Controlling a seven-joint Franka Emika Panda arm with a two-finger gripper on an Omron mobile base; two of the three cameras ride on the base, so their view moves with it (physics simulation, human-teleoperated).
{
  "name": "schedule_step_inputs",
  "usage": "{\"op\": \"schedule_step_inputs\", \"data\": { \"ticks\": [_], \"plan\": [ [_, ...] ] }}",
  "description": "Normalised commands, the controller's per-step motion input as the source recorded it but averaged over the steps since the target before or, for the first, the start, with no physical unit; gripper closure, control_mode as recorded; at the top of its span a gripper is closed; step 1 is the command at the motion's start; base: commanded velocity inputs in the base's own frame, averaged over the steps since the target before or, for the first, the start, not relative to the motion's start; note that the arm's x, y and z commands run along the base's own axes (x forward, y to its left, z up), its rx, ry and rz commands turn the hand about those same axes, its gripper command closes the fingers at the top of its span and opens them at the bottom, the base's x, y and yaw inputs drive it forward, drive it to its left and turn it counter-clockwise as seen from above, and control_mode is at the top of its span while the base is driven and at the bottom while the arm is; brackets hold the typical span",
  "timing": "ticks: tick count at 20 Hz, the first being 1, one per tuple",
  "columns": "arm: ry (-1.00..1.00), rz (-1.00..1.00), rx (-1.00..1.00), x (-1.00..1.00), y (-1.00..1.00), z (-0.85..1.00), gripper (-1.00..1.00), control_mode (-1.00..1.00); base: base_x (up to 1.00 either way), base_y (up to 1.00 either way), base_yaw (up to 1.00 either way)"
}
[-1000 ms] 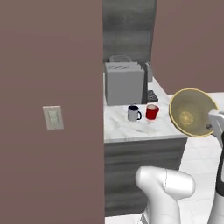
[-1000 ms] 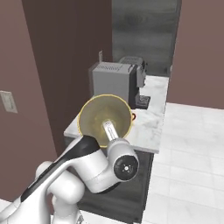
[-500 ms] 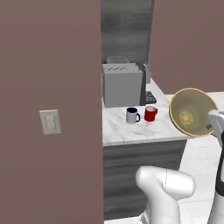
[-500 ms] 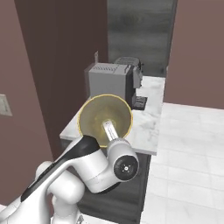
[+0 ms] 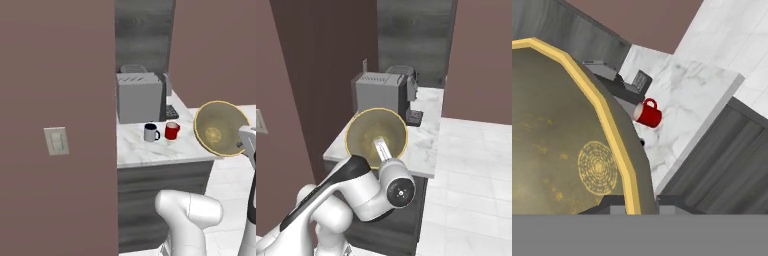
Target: Clear the mugs and bowl far away from the sink.
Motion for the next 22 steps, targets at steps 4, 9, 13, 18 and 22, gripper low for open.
{"op": "schedule_step_inputs", "data": {
  "ticks": [4,9,13,18,22],
  "plan": [
    [0.0,0.0,0.0,0.0,0.0,0.0,1.0,1.0,0.46,-0.01,0.12],
    [0.0,0.0,0.0,0.0,0.0,0.0,1.0,1.0,0.53,-0.1,0.24],
    [0.0,0.0,0.0,0.0,0.0,0.0,1.0,1.0,0.46,-0.13,0.31],
    [0.0,0.0,0.0,0.0,0.0,0.0,1.0,1.0,0.41,-0.17,0.35],
    [0.0,0.0,0.0,0.0,0.0,0.0,1.0,1.0,0.41,-0.2,0.35]
  ]
}}
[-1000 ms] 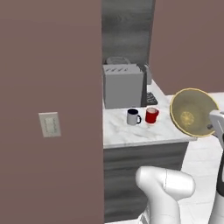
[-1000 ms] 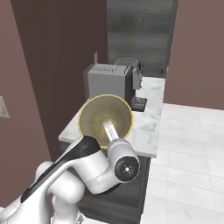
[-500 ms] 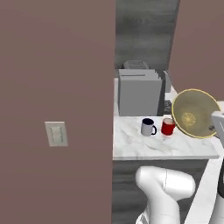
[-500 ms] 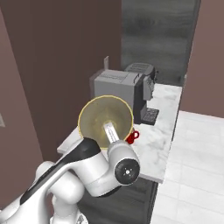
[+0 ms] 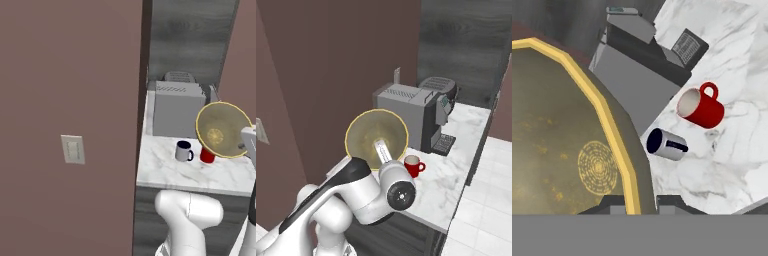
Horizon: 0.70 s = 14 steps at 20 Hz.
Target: Clear the mugs and bowl far away from the sink.
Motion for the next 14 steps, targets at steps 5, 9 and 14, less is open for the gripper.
{"op": "schedule_step_inputs", "data": {
  "ticks": [5,9,14],
  "plan": [
    [0.0,0.0,0.0,0.0,0.0,0.0,1.0,1.0,0.34,-0.04,0.26],
    [0.0,0.0,0.0,0.0,0.0,0.0,1.0,1.0,0.05,0.0,0.06],
    [0.0,0.0,0.0,0.0,0.0,0.0,1.0,1.0,0.0,0.0,0.0]
  ]
}}
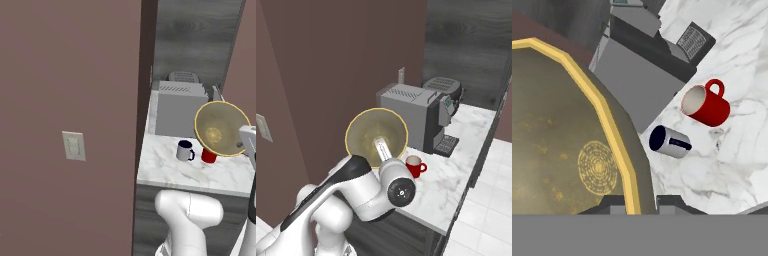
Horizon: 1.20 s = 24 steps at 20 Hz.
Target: Clear the mugs and bowl far away from the sink.
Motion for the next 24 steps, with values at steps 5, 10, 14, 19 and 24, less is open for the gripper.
{"op": "schedule_step_inputs", "data": {
  "ticks": [5,10,14,19,24],
  "plan": [
    [0.0,0.0,0.0,0.0,0.0,0.0,1.0,1.0,0.0,0.0,0.0],
    [0.0,0.0,0.0,0.0,-0.02,0.0,1.0,-1.0,0.0,0.0,0.0],
    [0.02,-0.01,0.0,0.0,-0.14,0.0,1.0,-1.0,0.0,0.0,0.0],
    [0.04,-0.01,0.0,0.0,-0.22,0.0,1.0,-1.0,0.0,0.0,0.0],
    [0.08,0.0,0.0,0.0,-0.23,0.0,1.0,-1.0,0.0,0.0,0.0]
  ]
}}
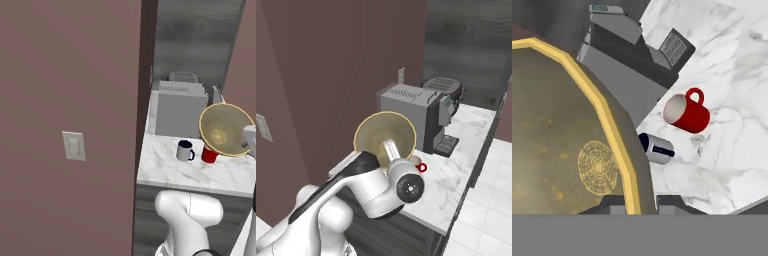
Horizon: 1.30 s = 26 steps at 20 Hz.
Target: Clear the mugs and bowl far away from the sink.
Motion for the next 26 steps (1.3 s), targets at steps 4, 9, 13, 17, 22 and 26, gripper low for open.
{"op": "schedule_step_inputs", "data": {
  "ticks": [4,9,13,17,22,26],
  "plan": [
    [0.12,0.0,0.0,-0.03,-0.25,-0.02,1.0,-1.0,0.0,0.0,0.0],
    [0.03,0.0,0.01,-0.21,-0.23,-0.04,1.0,-1.0,0.0,0.0,0.0],
    [0.0,0.0,0.07,-0.37,-0.24,-0.08,1.0,-1.0,0.0,0.0,0.0],
    [0.0,0.0,0.07,-0.43,-0.19,-0.1,1.0,-1.0,0.0,0.0,0.0],
    [0.01,0.0,0.1,-0.37,-0.19,-0.12,1.0,-1.0,0.0,0.0,0.0],
    [0.09,0.0,0.1,-0.26,-0.21,-0.09,1.0,-1.0,0.0,0.0,0.0]
  ]
}}
